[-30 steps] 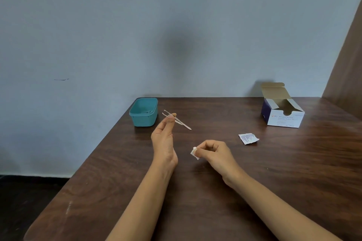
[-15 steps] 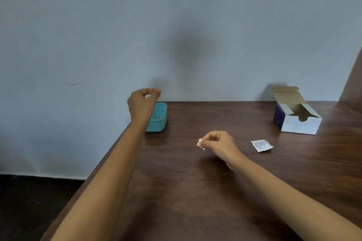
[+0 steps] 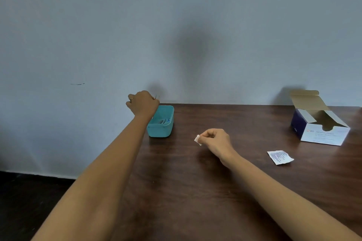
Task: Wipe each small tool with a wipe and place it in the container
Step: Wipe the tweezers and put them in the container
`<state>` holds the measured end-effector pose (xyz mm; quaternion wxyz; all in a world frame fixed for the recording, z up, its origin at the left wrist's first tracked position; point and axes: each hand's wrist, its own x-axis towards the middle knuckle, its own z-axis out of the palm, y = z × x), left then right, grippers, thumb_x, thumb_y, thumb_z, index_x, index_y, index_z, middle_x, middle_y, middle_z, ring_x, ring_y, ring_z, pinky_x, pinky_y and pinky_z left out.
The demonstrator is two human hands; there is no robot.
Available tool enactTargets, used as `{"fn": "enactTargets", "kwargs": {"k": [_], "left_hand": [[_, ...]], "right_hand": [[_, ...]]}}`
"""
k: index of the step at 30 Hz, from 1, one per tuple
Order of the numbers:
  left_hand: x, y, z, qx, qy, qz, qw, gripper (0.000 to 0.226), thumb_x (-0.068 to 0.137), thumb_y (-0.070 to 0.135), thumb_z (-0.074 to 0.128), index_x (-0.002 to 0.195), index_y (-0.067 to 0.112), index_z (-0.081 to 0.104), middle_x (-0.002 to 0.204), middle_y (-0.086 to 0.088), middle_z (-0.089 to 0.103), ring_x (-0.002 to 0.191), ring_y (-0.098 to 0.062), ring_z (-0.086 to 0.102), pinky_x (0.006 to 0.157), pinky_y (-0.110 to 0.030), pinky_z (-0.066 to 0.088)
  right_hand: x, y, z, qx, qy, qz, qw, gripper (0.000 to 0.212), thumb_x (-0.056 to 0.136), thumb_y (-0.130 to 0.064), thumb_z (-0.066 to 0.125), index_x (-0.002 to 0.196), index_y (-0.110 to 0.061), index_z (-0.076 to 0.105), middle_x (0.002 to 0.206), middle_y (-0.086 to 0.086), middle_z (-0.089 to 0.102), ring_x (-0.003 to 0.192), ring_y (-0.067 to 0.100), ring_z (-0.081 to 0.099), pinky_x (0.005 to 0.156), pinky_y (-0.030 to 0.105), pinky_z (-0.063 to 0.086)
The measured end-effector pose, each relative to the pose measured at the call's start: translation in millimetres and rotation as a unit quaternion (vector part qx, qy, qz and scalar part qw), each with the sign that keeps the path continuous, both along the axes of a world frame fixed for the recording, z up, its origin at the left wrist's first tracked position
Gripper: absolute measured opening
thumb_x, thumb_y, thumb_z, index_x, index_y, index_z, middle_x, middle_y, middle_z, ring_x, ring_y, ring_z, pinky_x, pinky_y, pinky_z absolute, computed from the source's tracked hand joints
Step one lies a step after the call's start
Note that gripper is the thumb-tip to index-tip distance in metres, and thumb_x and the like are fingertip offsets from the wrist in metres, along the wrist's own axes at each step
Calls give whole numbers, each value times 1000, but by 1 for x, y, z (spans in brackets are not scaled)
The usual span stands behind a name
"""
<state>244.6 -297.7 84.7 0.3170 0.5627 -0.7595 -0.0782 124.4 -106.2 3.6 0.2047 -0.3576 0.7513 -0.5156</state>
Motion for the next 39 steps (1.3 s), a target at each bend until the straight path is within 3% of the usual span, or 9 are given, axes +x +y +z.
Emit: {"fn": "enactTargets", "kwargs": {"k": [4, 9, 19, 29, 39], "left_hand": [[-6, -15, -17, -20, -123, 11, 992, 14, 87, 19, 58, 92, 7, 62, 105, -13, 63, 115, -34, 42, 85, -37, 33], [-14, -29, -35, -50, -272, 18, 961, 21, 88, 15, 51, 107, 10, 62, 120, -12, 56, 128, -35, 34, 99, -40, 32], [-30, -42, -50, -55, -374, 4, 926, 30, 88, 17, 51, 117, 14, 59, 123, -8, 54, 127, -30, 34, 103, -40, 29], [-28, -45, -28, -95, -340, -6, 935, 20, 86, 17, 57, 105, 11, 63, 116, -10, 56, 122, -32, 37, 97, -38, 32], [-43, 10, 51, -161, -176, -102, 966, 31, 86, 31, 61, 104, 7, 69, 112, -14, 58, 116, -35, 41, 89, -39, 37]], "right_hand": [[3, -10, -9, 8, 7, -27, 1000, 13, 79, -24, 75, 67, -20, 71, 84, -6, 71, 84, 8, 62, 66, 22, 42], [9, -13, -19, 27, 54, -51, 997, 14, 79, -38, 72, 74, -25, 72, 76, -11, 71, 76, 5, 62, 62, 25, 44], [5, -15, -25, 30, 62, -54, 996, 14, 78, -41, 72, 77, -27, 71, 83, -12, 71, 80, 5, 63, 64, 25, 47], [2, -16, -25, -2, 28, -63, 998, 15, 77, -41, 73, 77, -27, 72, 79, -11, 71, 81, 4, 62, 68, 26, 49], [-9, -2, -15, -73, -86, 15, 993, 7, 80, -24, 75, 76, -18, 74, 89, -6, 74, 95, 8, 64, 86, 26, 49]]}}
